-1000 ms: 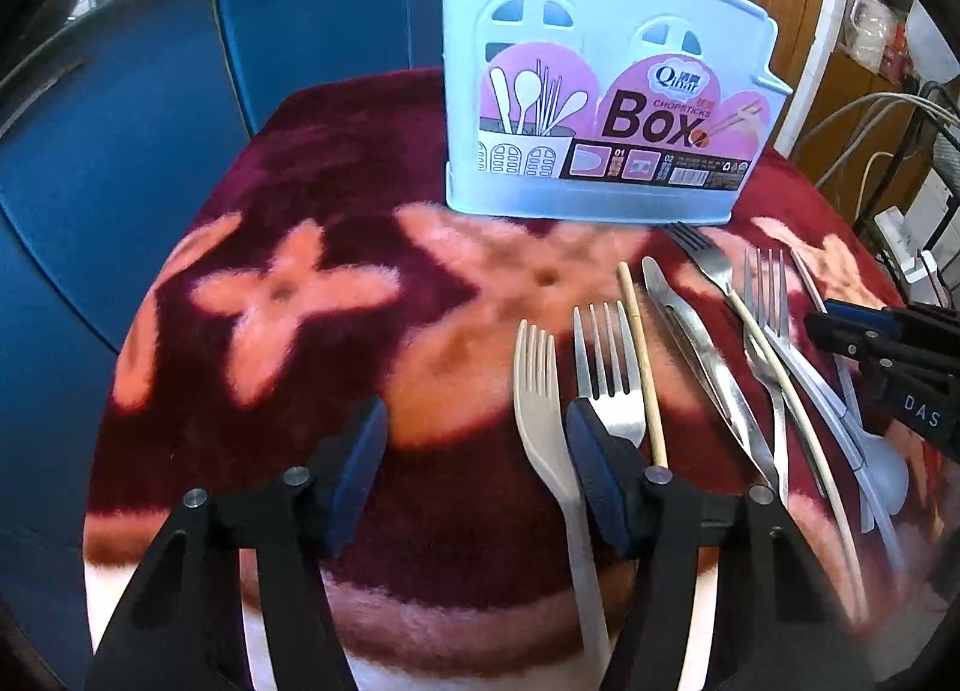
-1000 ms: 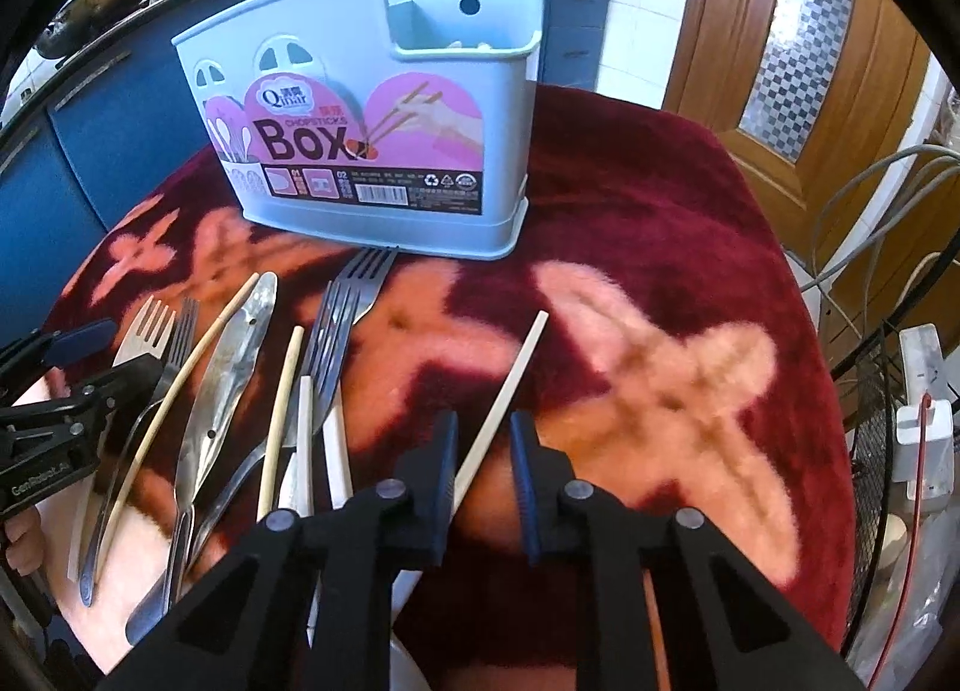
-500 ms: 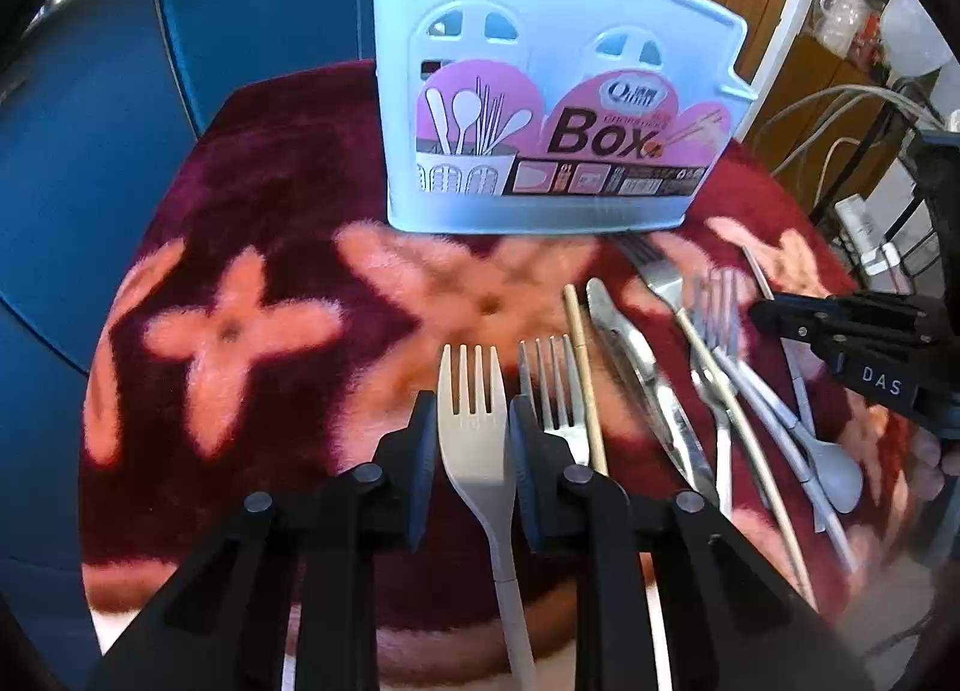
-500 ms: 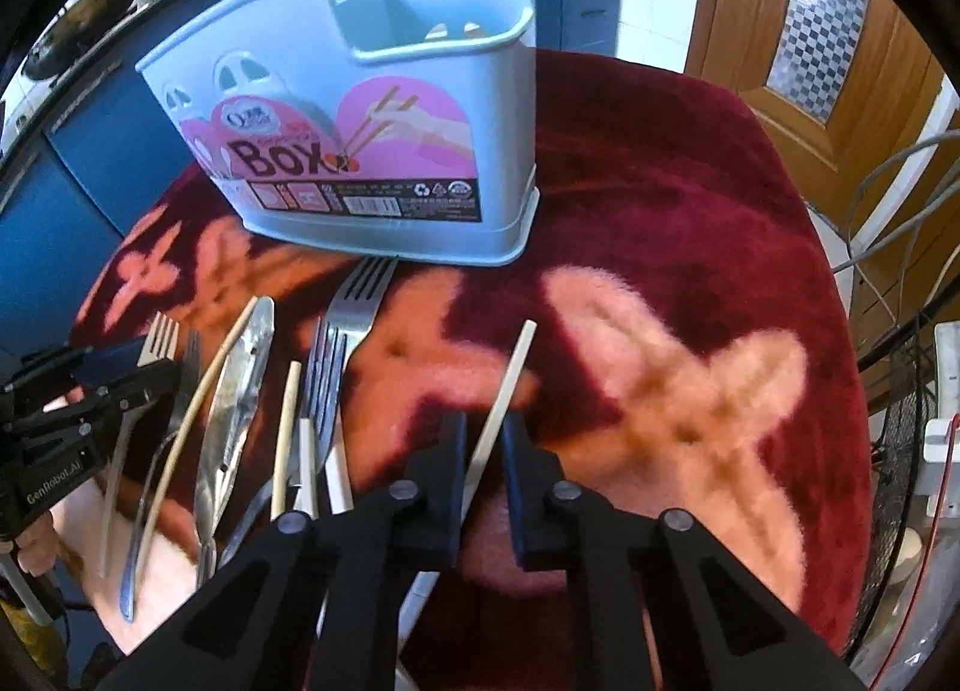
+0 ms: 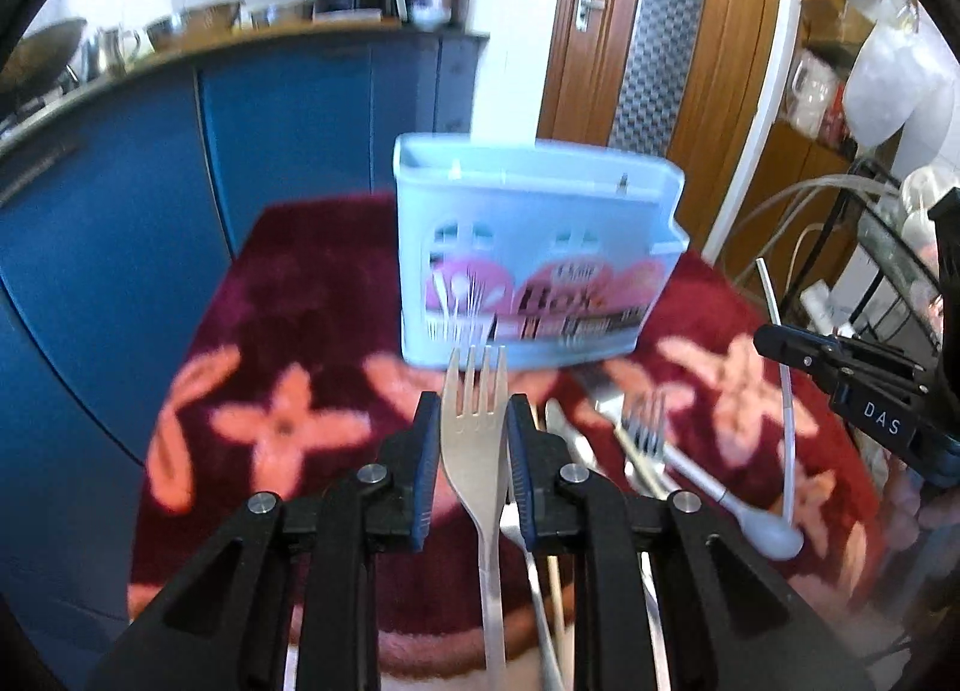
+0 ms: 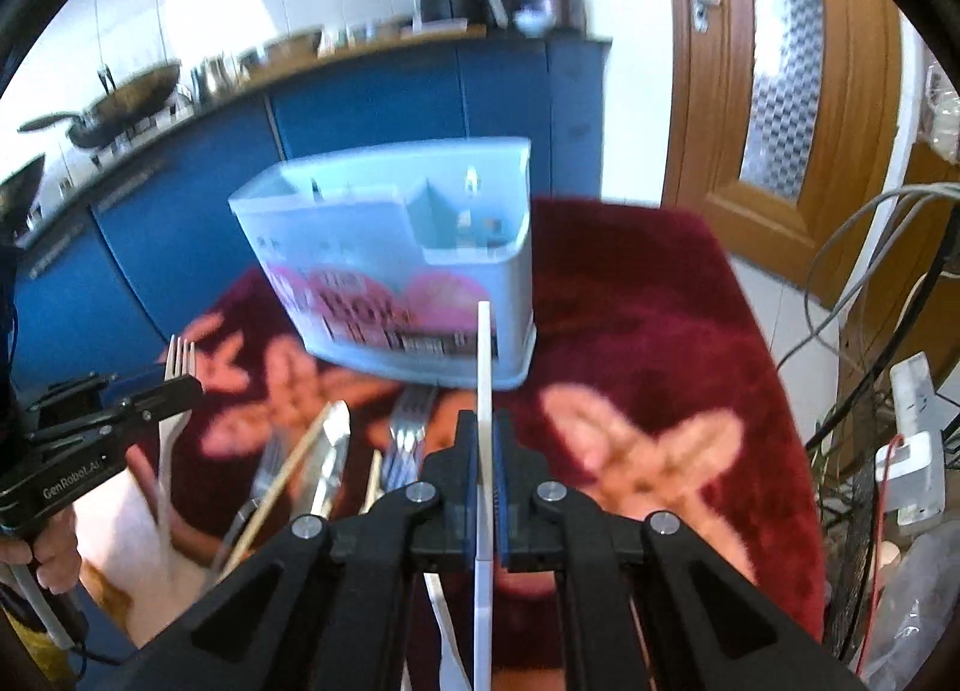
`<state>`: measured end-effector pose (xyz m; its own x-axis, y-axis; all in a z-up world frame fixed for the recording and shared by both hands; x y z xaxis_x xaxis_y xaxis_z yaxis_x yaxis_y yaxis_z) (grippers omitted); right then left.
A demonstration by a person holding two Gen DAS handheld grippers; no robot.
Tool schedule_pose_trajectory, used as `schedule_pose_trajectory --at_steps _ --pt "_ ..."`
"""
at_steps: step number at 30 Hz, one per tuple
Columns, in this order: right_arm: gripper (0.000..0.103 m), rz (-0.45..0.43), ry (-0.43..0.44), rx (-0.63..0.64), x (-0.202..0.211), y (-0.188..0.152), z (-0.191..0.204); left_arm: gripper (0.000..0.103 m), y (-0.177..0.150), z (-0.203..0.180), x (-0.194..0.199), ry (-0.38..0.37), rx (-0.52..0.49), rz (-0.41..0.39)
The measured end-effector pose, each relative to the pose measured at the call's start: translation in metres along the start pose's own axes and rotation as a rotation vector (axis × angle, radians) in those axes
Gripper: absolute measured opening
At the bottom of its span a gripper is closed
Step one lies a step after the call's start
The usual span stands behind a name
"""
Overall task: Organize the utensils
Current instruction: 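Lift the fork and chopstick and carry both over the blue 'Box' holder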
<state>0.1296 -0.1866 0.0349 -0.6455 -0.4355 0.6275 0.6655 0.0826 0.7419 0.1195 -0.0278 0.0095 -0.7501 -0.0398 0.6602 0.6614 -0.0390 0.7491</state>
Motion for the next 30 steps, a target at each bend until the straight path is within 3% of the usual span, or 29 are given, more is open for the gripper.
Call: schedule_pose_trajectory --at_steps 1,14,23,30 --pt "0.006 -0.021 0.001 0.001 0.004 0.004 0.001 0.001 0.005 0.001 0.004 0.005 0.004 -0.02" --pt "0.006 -0.231 0.019 0.03 0.041 0.062 0.017 0.0 0.062 0.012 0.029 -0.017 0.084 -0.149" --pt "0.006 -0.315 0.034 0.05 0.042 0.108 0.017 0.0 0.14 0.026 0.051 0.032 0.111 -0.286" --pt "0.006 -0.369 0.015 0.058 0.032 0.141 0.011 0.0 0.199 0.037 0.045 0.094 0.142 -0.367"
Point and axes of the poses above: each gripper's, at about its wrist camera, not at the fingertips, and x roughly against the way its jaws point, z to its left, y to its top, the point moved 9 cm from there along -x, roughly the way its jaws point, and after that the axes turned 14 degrees about y, right-handed, at the moved point
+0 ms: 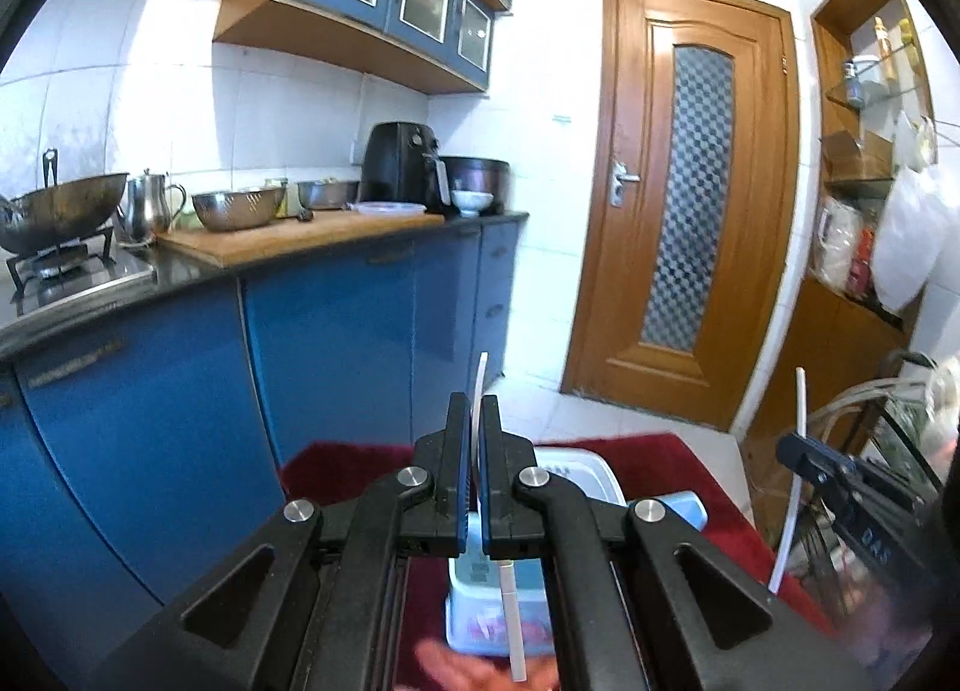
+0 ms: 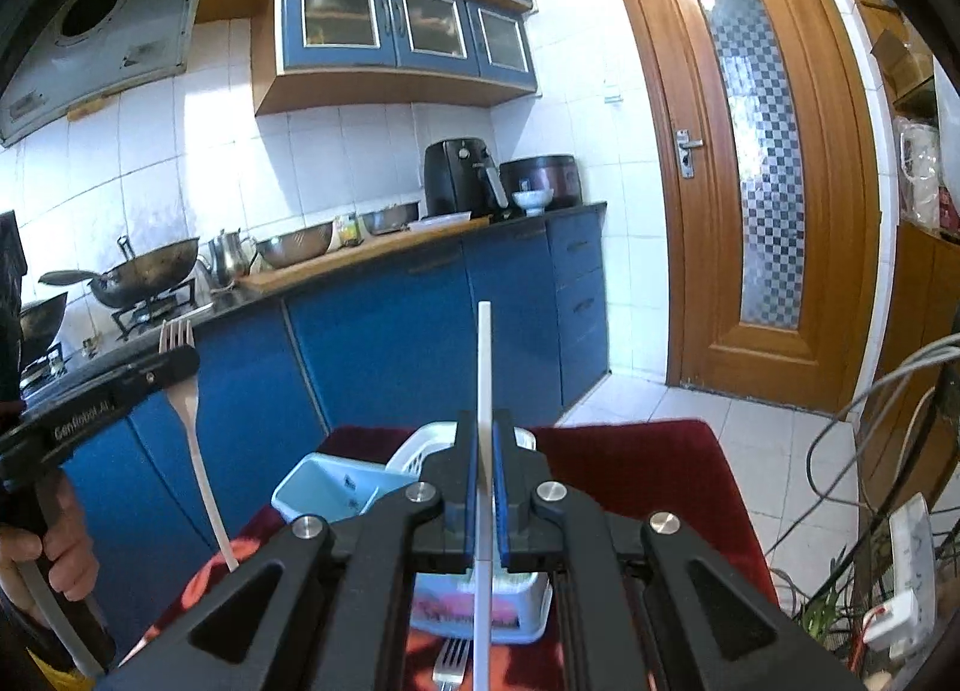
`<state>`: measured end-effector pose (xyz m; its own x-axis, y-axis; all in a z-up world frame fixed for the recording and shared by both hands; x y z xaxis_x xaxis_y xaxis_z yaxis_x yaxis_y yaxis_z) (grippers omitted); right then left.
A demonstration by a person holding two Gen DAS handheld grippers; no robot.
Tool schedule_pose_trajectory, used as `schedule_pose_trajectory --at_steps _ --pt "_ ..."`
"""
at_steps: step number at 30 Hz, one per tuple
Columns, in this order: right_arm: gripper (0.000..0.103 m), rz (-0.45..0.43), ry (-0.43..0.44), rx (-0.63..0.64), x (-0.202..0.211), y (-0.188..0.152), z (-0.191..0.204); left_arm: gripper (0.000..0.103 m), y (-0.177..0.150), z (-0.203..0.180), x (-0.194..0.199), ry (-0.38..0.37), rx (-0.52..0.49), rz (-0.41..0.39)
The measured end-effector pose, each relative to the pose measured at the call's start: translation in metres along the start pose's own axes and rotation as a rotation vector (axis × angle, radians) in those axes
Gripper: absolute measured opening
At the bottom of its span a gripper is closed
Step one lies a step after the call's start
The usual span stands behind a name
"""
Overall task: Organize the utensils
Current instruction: 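Lift the fork and chopstick and carry both over the blue 'Box' holder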
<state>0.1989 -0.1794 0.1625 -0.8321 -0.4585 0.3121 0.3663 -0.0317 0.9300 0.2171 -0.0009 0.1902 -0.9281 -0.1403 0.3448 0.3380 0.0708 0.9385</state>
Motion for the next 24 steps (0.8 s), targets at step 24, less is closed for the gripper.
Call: schedule_pose_trajectory --at_steps 24 --pt "0.006 -0.059 -0.006 0.044 -0.089 -0.007 -0.029 0.0 -0.047 -0.033 -0.103 0.062 -0.041 -0.009"
Point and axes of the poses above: each gripper's, at about its wrist camera, not at the fingertips, and x roughly against the way its jaws point, z to its left, y to its top, the point moved 9 cm from there along -x, roughly the way its jaws point, and after that the axes turned 14 degrees about y, right-handed, at the moved point
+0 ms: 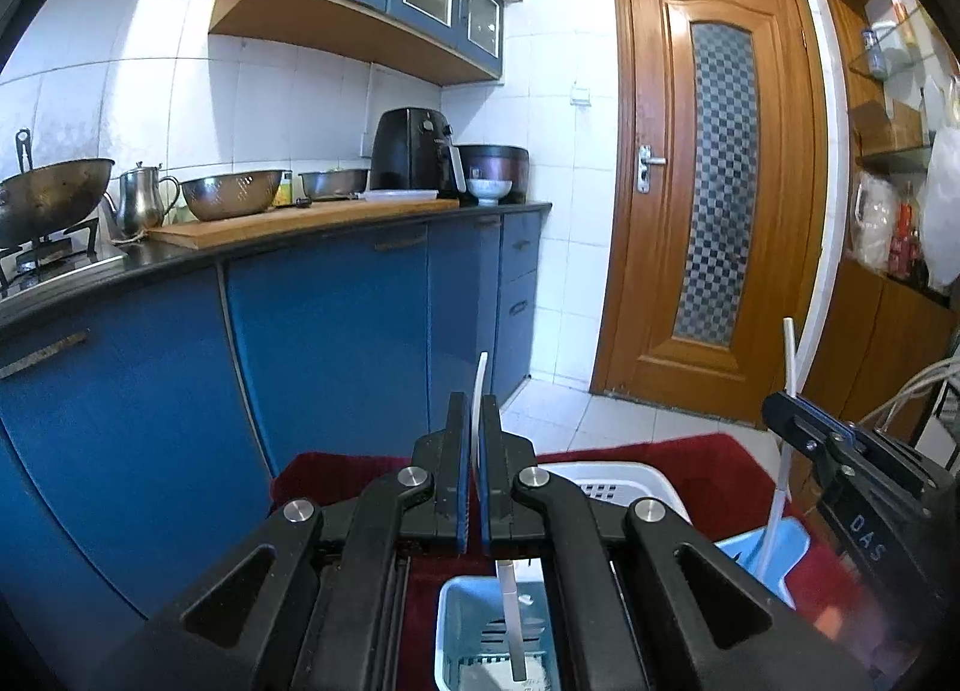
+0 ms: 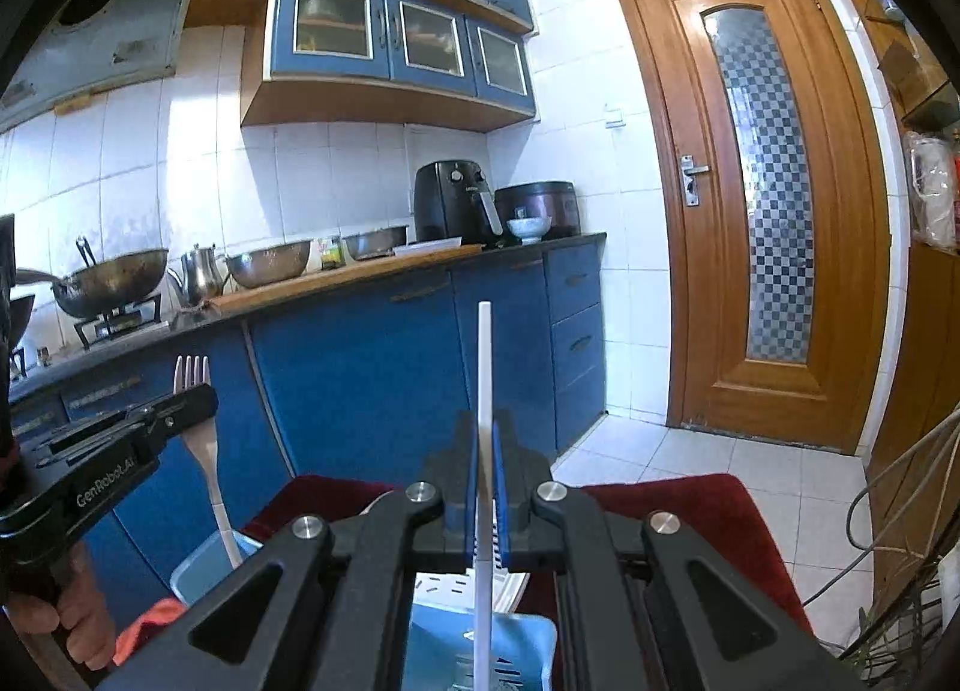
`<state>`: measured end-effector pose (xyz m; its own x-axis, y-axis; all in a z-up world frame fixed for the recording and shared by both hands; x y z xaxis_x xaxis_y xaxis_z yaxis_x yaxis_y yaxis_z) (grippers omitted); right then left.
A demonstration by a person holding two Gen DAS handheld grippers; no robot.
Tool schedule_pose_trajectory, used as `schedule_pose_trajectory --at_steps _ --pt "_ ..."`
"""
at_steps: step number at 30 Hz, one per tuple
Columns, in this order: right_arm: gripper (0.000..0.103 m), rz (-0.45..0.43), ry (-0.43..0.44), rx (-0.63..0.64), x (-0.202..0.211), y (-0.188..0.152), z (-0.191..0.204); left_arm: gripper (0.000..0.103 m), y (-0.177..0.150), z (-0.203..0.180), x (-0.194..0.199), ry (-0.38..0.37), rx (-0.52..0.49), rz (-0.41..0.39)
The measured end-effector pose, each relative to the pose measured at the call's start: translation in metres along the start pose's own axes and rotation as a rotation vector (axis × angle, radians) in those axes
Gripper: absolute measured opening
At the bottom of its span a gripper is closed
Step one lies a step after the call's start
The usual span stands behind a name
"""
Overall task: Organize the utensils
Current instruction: 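Lift the fork and chopstick and carry both over the blue 'Box' holder, then open the left tool dropping the fork in while the right tool releases the chopstick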
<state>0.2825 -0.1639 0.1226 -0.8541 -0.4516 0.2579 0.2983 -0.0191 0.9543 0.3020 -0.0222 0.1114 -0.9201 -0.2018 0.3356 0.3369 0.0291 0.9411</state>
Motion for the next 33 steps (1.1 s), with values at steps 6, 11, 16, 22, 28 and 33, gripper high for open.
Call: schedule_pose_trajectory --at_steps 6,11,16,22,28,33 --pt "0.006 0.023 0.012 0.013 -0.007 -0.016 0.003 0.0 -0.023 -0.005 -0.007 -0.013 -0.004 0.029" --pt "0.006 0.019 0.018 0.0 -0.005 -0.022 0.002 0.0 -0.037 -0.008 -0.009 -0.017 -0.005 0.042" --pt "0.006 0.009 0.027 -0.011 -0.001 -0.024 0.002 0.0 -0.042 -0.008 -0.004 -0.023 0.0 0.048" --pt "0.006 0.032 0.025 0.012 0.001 -0.033 0.007 0.0 -0.05 -0.011 0.001 -0.035 -0.019 0.065" --pt "0.01 0.048 0.046 -0.013 0.005 -0.036 0.009 0.006 -0.049 -0.015 0.009 -0.05 -0.033 0.078" --pt "0.035 0.044 0.079 -0.044 0.017 -0.028 0.013 0.034 -0.046 -0.014 0.02 -0.064 -0.035 0.083"
Point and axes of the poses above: each gripper's, at about its wrist camera, not at the fingertips, and x roughly against the way its jaws point, z to its left, y to its top, the point moved 9 cm from there along -x, roughly the way its jaws point, and after that the axes turned 14 degrees about y, right-handed, at the moved point
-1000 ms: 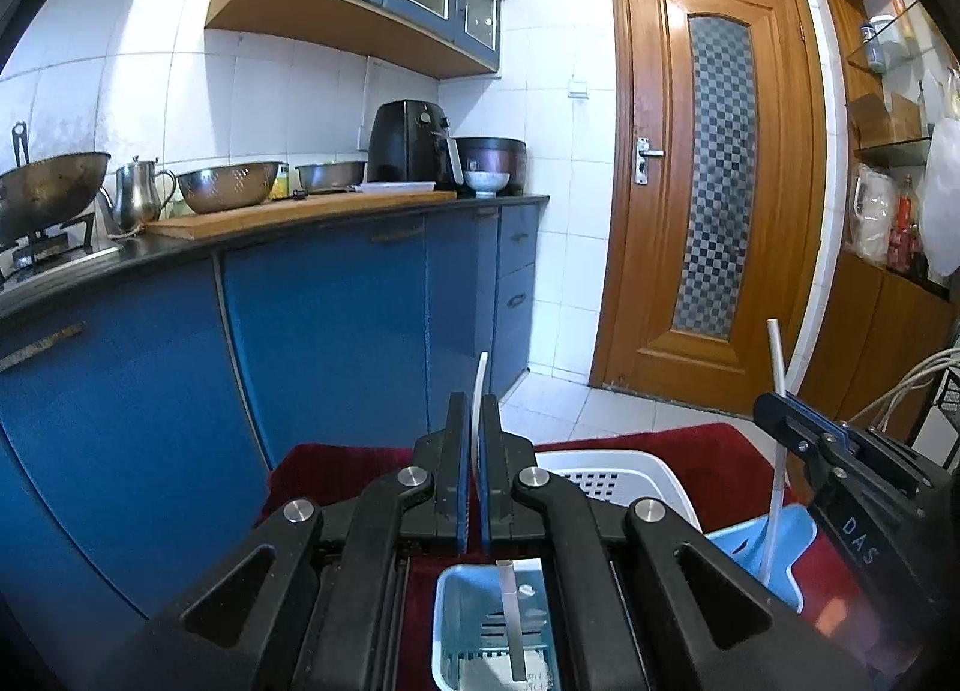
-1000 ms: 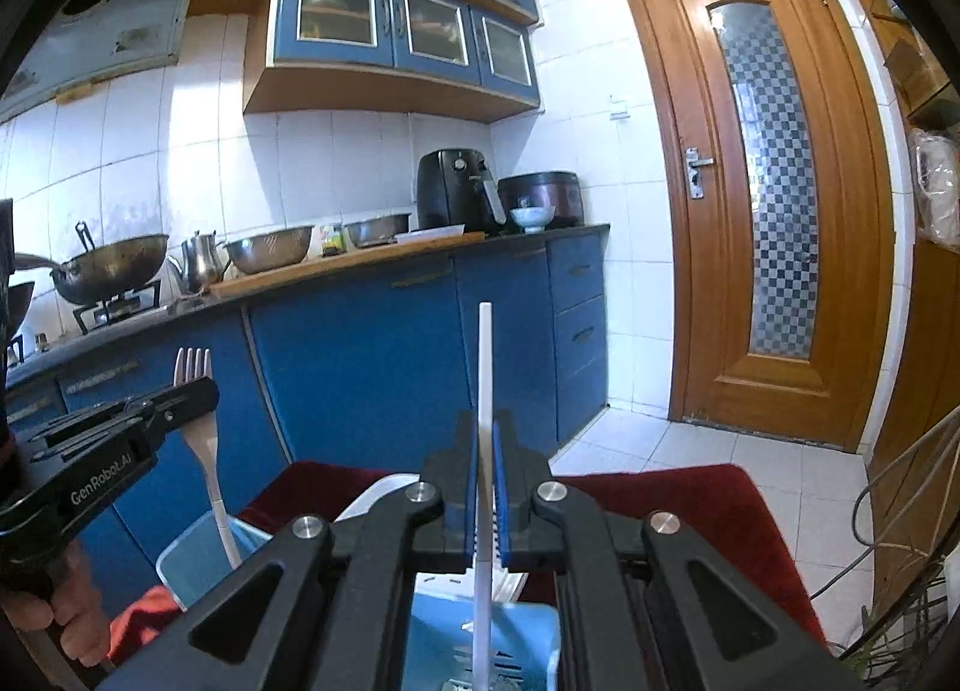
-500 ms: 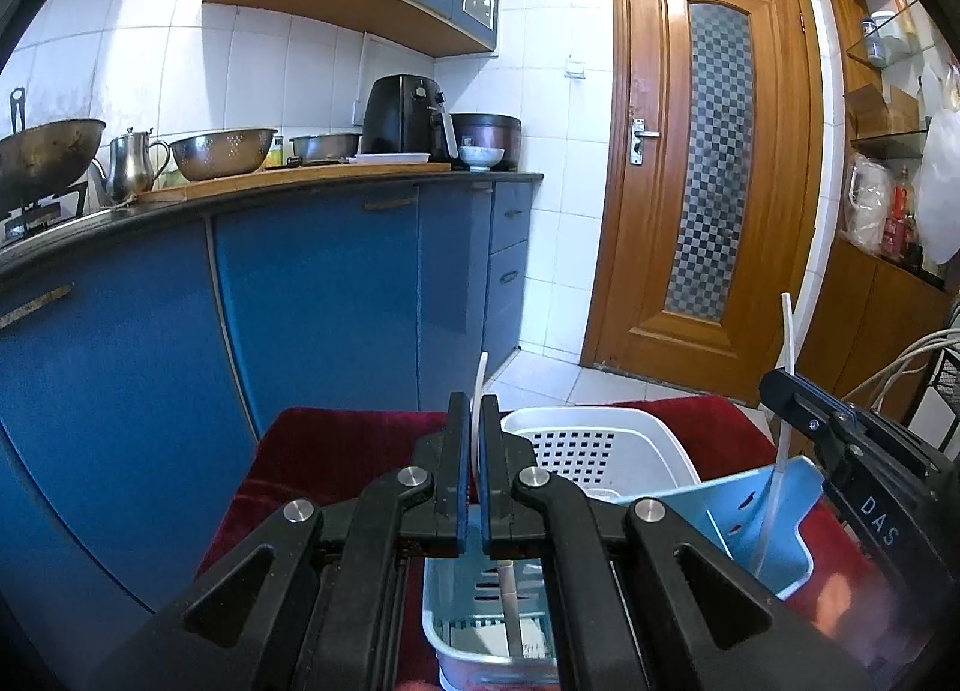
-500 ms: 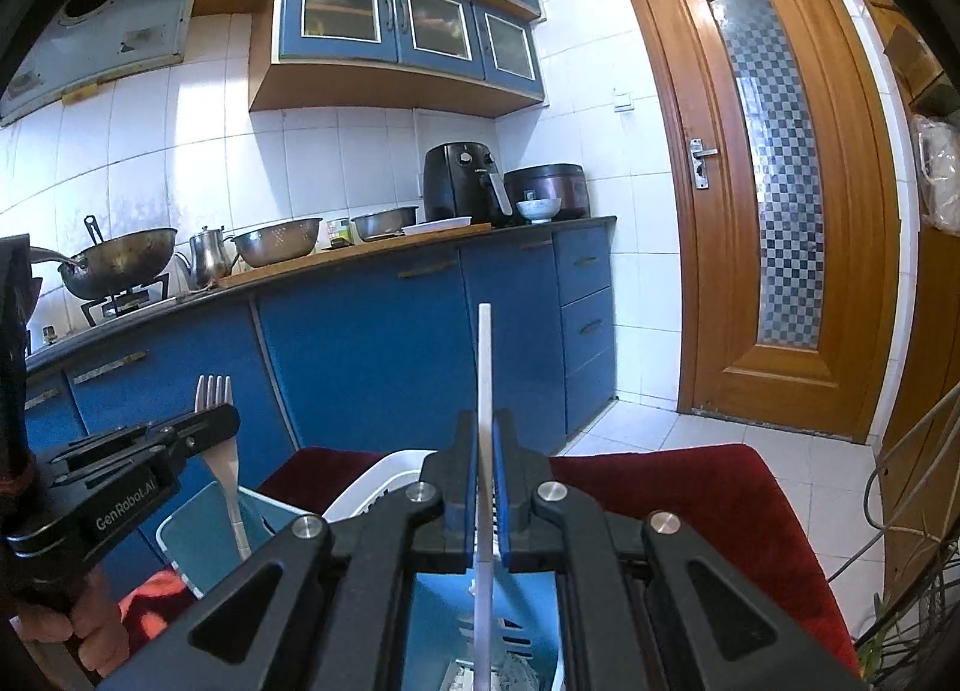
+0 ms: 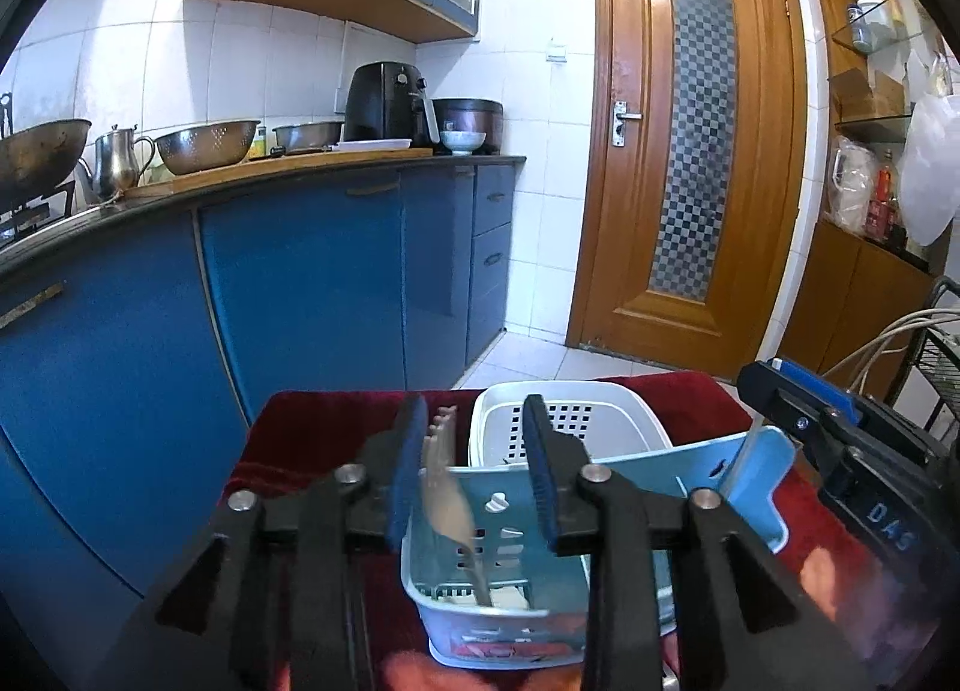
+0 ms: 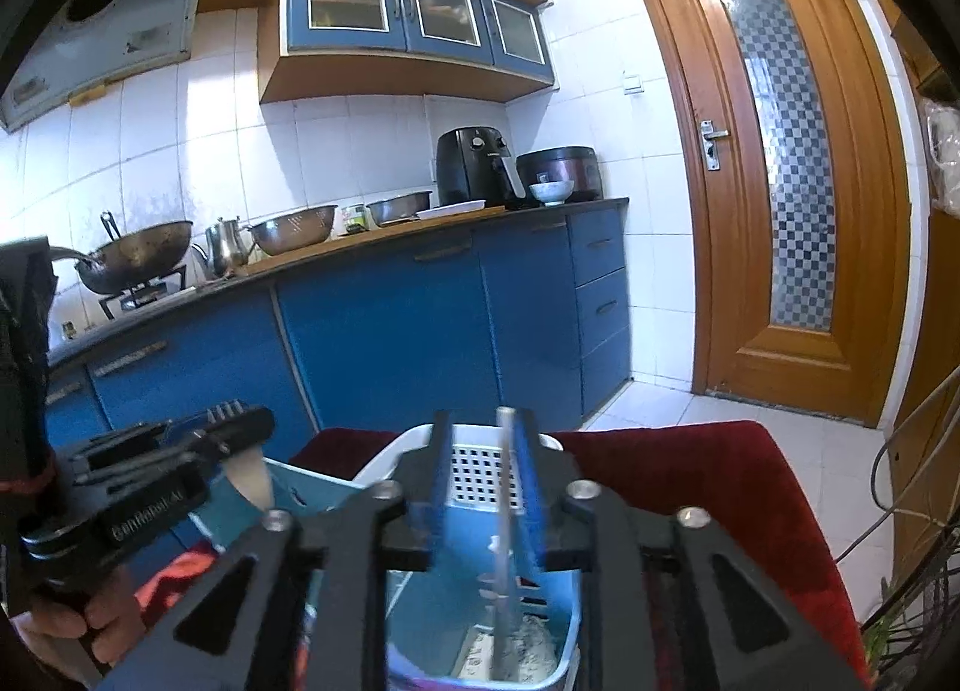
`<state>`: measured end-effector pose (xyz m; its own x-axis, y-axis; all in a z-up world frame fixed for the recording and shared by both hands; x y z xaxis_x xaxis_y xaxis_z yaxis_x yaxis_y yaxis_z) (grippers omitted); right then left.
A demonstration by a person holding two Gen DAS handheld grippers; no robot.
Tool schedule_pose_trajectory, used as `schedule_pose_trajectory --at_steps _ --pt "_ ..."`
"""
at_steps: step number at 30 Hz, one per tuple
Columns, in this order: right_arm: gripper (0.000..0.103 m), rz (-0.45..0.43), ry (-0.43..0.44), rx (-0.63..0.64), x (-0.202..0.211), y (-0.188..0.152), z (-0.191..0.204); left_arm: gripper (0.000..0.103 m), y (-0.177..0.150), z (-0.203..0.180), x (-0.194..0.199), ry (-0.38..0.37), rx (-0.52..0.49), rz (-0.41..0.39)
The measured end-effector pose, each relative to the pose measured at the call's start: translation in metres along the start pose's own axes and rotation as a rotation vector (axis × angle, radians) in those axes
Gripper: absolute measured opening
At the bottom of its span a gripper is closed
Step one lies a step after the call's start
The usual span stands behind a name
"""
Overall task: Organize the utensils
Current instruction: 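Open the left tool dropping the fork in while the right tool releases the chopstick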
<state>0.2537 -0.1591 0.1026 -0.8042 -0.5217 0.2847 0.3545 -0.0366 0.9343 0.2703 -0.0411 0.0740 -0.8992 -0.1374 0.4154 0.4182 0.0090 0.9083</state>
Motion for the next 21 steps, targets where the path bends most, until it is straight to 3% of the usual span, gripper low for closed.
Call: schedule_pose_trajectory --at_steps 14,21 --pt "0.04 0.044 0.059 -0.048 0.05 0.008 0.031 0.036 0.011 0.013 0.065 -0.029 -0.011 -0.006" --pt "0.04 0.084 0.091 -0.094 0.075 0.0 0.048 0.036 0.001 0.02 0.1 -0.053 -0.026 0.019"
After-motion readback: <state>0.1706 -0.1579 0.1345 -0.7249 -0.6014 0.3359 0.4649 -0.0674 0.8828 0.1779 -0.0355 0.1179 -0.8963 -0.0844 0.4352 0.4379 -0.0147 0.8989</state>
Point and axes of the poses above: each gripper's, at about its wrist camera, not at the fingertips, and x roughly against the way its jaws point, z to its left, y to its top, the point moved 9 cm from there along -x, roughly the way its jaws point, and after that the axes turned 14 degrees about y, right-handed, at the moved point
